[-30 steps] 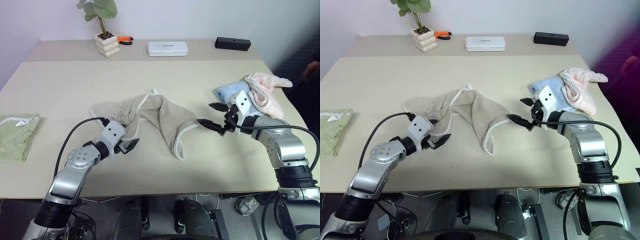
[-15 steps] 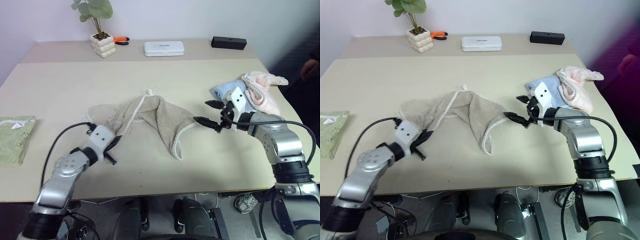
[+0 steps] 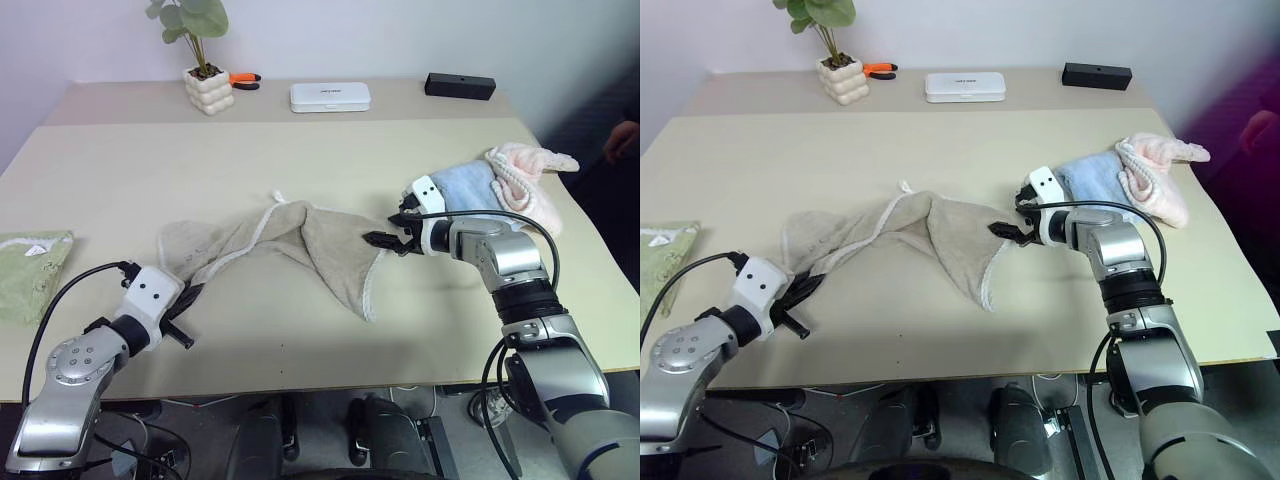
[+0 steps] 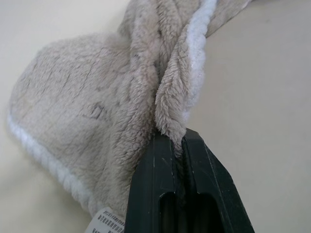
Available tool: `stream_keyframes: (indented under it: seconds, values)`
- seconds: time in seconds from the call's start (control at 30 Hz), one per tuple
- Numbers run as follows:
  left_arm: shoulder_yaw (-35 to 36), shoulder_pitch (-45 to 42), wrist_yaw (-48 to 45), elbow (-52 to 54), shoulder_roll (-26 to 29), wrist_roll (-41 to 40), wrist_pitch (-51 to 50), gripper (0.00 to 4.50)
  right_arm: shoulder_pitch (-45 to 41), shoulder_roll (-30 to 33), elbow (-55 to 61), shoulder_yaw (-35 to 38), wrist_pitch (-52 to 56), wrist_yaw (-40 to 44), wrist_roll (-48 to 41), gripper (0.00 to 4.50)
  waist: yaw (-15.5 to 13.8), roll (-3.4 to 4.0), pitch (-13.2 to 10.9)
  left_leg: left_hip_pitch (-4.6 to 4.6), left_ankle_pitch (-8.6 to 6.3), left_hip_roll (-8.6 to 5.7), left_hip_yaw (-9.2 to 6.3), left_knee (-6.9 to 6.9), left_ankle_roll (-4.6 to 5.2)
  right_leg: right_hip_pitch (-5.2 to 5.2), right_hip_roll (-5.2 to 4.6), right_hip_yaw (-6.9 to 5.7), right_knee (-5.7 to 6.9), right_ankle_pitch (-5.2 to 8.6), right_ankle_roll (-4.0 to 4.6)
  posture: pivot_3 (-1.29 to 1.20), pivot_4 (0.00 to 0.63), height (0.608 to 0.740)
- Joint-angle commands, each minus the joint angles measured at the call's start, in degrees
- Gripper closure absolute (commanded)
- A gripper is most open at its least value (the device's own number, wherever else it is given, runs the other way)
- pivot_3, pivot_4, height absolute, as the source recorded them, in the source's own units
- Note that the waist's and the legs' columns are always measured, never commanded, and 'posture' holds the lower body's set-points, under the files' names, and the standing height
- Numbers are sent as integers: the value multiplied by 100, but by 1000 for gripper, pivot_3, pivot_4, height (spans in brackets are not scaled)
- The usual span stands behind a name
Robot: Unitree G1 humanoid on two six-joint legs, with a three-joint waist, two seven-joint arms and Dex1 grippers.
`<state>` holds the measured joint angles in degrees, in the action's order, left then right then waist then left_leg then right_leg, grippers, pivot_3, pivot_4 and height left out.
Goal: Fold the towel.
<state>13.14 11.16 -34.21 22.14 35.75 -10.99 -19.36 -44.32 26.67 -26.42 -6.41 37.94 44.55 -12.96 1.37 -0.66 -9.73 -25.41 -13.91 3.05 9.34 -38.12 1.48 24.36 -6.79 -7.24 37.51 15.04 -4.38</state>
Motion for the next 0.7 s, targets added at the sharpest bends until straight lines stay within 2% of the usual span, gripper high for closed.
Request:
stream_keyframes:
  seconds: [0.03,0.07,0.17,0.4,0.6,0.7]
  values:
    - [91,54,4,245,-10,-64,88,4443,-200,-118,-332,0,-162,-89,170,0,15,0,1,1,1,1,0,0,-1,0,0,0,1,0,0,0,150,731]
    - [95,69,2,250,-11,-62,93,4443,-214,-130,-385,-8,-202,-86,216,0,17,0,1,1,1,1,0,0,-2,0,0,0,2,0,0,0,150,731]
    - [139,134,2,290,-7,-79,89,4500,-230,-131,-424,-15,-289,-17,276,811,15,0,1,1,1,0,0,0,-2,-1,0,0,2,0,0,0,150,731]
    - [216,255,-8,340,33,-114,97,4500,-71,20,-119,-153,-641,335,468,4376,16,1,0,0,0,0,0,1,-2,1,-1,0,2,0,0,0,150,731]
    - [505,-43,65,239,12,-331,-2,4500,-179,127,-136,15,-1180,275,600,4454,-1,2,-1,-1,1,0,0,1,-2,3,-1,0,2,0,0,0,150,731]
    - [534,-880,262,-246,100,-219,150,4500,-710,185,-562,192,-1800,-81,758,4454,-42,9,-6,-1,1,-2,0,1,-2,2,-2,0,2,0,0,0,150,731]
